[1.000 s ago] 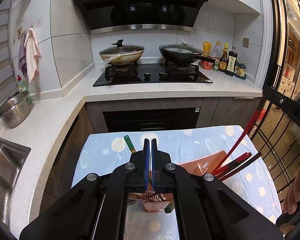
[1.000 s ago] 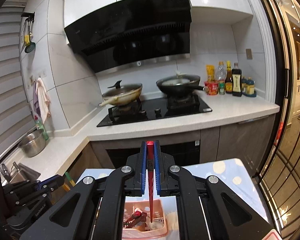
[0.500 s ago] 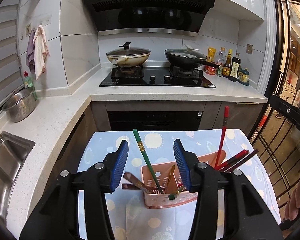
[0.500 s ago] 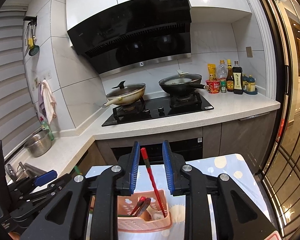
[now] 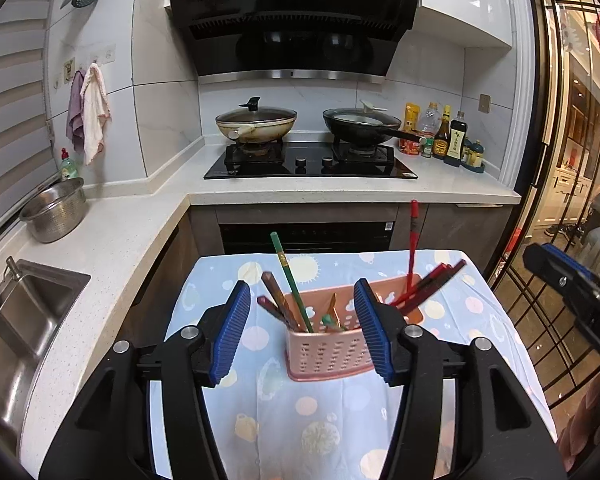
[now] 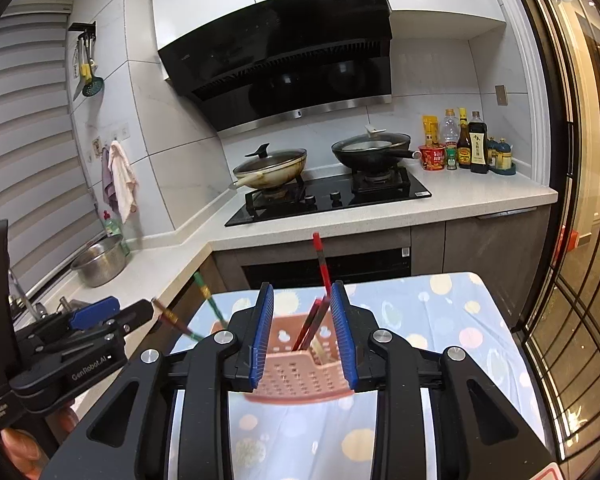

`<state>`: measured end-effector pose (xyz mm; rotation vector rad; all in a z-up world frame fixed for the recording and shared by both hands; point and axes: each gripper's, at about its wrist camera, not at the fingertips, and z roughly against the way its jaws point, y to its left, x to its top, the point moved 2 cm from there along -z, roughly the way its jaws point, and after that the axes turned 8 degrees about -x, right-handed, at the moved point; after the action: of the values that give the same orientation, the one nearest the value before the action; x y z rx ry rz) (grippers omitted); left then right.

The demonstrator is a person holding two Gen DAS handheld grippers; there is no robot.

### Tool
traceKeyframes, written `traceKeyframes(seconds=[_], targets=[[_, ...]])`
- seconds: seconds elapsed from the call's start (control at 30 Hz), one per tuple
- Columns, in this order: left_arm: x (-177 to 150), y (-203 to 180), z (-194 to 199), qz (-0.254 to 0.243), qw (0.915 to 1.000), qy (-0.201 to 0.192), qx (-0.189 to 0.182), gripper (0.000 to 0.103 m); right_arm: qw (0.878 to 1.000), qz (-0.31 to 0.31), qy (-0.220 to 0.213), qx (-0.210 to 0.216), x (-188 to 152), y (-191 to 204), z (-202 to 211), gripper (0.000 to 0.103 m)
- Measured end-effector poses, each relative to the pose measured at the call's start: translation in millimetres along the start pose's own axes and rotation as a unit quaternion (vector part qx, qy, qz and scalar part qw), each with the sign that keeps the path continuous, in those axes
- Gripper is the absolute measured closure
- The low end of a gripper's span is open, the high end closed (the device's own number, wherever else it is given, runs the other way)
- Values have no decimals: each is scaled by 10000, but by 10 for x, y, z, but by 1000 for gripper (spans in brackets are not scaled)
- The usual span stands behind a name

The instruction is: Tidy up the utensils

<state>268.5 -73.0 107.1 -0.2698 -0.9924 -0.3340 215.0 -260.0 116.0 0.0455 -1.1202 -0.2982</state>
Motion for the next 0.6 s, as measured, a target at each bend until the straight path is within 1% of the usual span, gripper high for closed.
traceKeyframes(seconds=[0.03, 0.33, 0.6], targets=[[-25, -15, 56, -4, 10000, -12, -3, 48, 10000, 27, 23, -5, -39, 12, 54, 74], [-327, -109, 458, -6, 9999, 40, -140, 48, 9995, 52, 306, 1, -434, 53, 494, 74], [-651, -144, 666, 59, 9995, 212, -241, 48, 9980, 145, 579, -192, -756, 73, 784, 74]])
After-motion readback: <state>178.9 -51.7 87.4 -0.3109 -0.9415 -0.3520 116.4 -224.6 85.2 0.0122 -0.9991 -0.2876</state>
